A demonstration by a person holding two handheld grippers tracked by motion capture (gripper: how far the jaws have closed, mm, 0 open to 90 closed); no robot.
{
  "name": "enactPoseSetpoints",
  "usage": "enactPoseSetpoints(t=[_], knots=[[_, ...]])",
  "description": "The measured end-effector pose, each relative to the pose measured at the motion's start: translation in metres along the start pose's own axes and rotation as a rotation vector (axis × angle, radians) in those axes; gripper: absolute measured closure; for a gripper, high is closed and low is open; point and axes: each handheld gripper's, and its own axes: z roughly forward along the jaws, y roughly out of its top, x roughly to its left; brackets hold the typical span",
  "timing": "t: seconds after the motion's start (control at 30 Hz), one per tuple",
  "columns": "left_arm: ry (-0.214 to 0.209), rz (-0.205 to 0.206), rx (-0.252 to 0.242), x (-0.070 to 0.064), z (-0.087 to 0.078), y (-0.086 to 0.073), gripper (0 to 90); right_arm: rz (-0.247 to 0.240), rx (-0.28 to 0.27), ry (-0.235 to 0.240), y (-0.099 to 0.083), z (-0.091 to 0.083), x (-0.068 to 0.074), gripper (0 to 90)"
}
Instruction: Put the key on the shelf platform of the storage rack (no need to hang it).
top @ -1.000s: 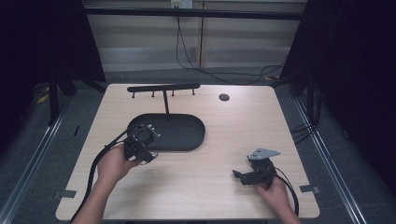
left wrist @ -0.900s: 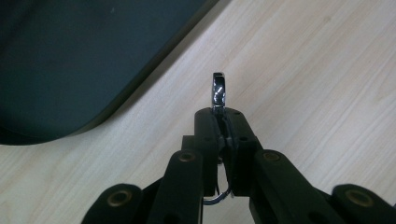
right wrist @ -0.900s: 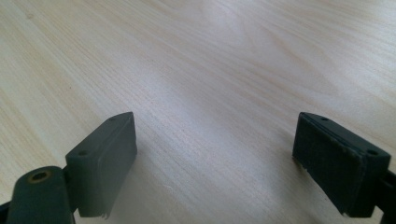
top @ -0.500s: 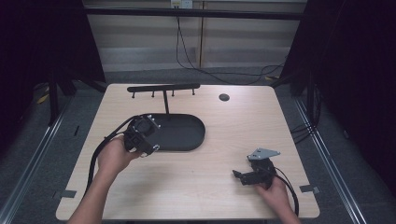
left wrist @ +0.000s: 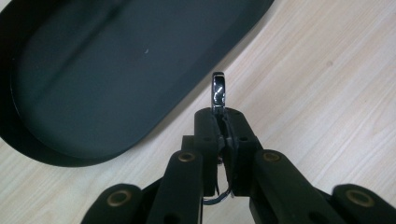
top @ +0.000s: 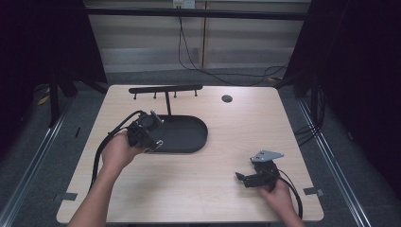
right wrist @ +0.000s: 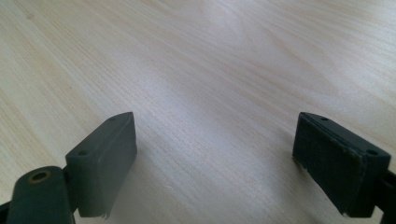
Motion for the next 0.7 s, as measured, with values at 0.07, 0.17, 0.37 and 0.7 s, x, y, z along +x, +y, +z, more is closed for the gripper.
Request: enactPoseSetpoints(t=[0.07, 0.17, 0.37, 0.7], knots=[[0.007, -0.005, -0.006, 0.001, 0.0, 0.001, 85.5, 0.0, 0.0, 0.0, 0.0, 0.0, 0.0, 12.9], [0.01, -0.012, -0.014, 0.001, 0.001, 0.002, 85.5, 0.001, 0.0, 0.0, 0.0, 0.0, 0.0, 12.9], [0.011, -0.035, -0.029, 0.006, 0.0, 0.006, 85.5, 0.0, 0.0, 0.0, 0.0, 0.0, 0.0, 12.9], [0.017, -0.054, -0.019, 0.01, 0.006, 0.014, 85.5, 0.0, 0.0, 0.0, 0.0, 0.0, 0.0, 12.9]])
